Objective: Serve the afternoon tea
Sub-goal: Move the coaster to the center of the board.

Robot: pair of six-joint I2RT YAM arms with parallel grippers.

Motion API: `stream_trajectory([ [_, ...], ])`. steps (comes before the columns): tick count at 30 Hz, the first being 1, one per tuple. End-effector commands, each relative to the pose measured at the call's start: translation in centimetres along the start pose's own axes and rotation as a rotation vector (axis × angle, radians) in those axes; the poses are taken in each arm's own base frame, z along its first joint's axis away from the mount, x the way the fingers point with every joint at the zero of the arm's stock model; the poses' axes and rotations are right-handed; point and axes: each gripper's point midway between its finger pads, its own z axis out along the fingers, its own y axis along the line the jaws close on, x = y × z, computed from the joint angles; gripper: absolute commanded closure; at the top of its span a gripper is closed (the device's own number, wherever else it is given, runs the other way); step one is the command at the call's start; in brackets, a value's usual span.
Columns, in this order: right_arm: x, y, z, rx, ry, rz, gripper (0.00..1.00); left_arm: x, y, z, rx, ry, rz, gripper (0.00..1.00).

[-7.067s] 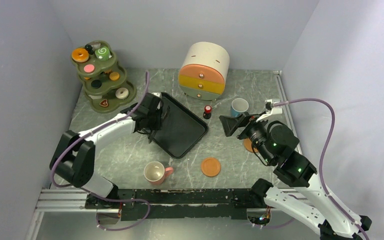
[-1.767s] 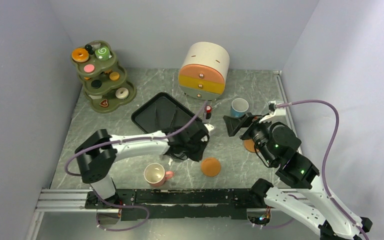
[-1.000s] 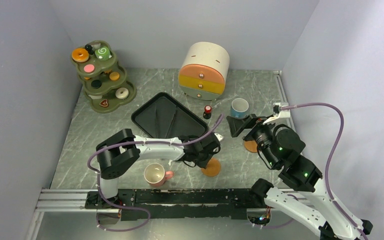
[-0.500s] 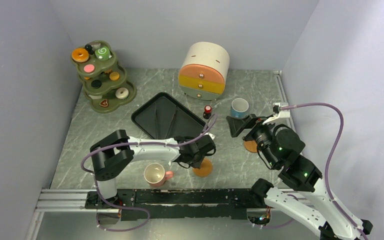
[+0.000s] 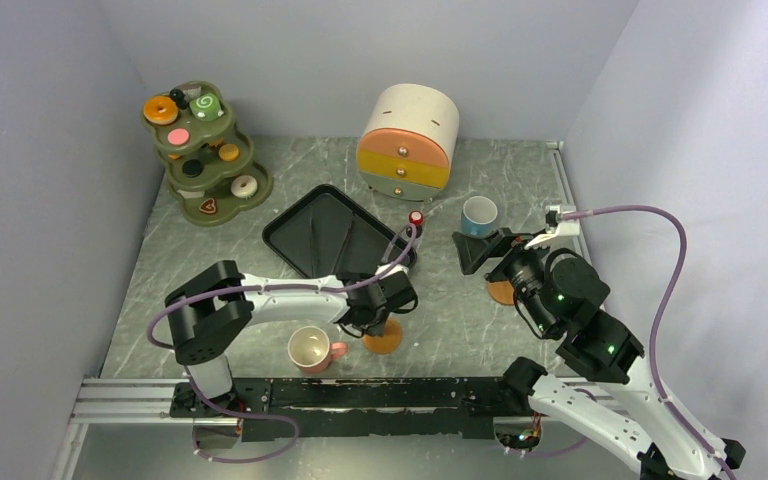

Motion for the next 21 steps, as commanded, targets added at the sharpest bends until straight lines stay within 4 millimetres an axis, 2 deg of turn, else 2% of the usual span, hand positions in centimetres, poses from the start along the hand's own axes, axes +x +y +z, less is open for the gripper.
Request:
stream_trajectory([
  [1,-0.3,-0.3,0.0,0.006,-0.02,-0.005,0.1,5.2,5.9,0.2,-0.199,0.169,-0.001,0.95],
  [7,-0.1,-0.2,0.0,-0.001,-0.018,-0.004,0.1,5.4,9.0,-0.3,-0.242,0.174,-0.083,0.95],
  [17,-0.2,-0.2,-0.1,-0.001,-0.02,0.0,0.1,6.1,11.2,-0.6,-0.278,0.197,-0.148,0.95],
  [21,-0.1,-0.2,0.0,0.0,-0.017,-0.004,0.1,5.5,12.1,-0.8,-0.292,0.179,-0.182,0.95],
])
